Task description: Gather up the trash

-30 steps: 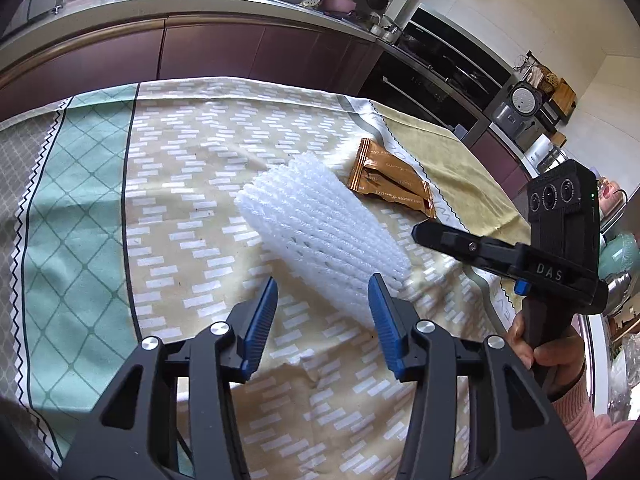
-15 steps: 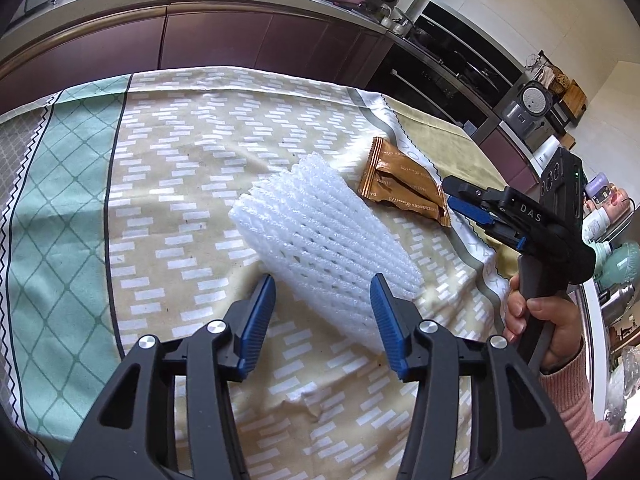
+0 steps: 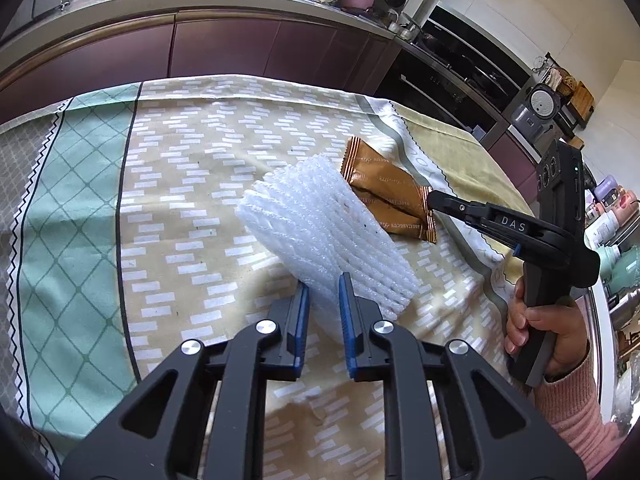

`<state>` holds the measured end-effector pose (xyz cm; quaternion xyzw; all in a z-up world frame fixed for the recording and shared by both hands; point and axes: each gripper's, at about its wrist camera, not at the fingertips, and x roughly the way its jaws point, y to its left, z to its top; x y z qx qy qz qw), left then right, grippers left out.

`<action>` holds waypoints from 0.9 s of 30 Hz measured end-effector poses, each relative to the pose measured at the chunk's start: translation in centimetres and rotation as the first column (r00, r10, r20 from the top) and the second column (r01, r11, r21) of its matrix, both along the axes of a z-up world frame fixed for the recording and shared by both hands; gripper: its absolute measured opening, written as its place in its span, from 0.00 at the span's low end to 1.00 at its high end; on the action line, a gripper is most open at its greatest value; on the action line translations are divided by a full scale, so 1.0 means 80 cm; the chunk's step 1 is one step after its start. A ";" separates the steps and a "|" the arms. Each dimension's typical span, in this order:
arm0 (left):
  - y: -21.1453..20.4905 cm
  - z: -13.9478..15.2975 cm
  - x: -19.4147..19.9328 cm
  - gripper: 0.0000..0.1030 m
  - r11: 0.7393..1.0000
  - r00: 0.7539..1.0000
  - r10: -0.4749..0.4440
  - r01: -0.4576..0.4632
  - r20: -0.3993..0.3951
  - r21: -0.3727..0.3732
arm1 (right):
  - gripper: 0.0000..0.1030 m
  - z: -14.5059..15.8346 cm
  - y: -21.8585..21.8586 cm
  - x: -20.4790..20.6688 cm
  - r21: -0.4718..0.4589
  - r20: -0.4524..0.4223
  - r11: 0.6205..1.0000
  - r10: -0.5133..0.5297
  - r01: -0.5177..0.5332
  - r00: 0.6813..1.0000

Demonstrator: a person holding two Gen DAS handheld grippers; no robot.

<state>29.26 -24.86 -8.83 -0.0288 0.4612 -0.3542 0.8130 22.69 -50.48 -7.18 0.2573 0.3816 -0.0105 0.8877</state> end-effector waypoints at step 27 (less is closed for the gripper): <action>0.040 -0.007 0.003 0.13 0.998 0.998 0.056 -0.056 0.002 0.031 | 0.38 -0.007 0.066 0.008 0.217 0.047 0.956 0.192 -0.198 0.980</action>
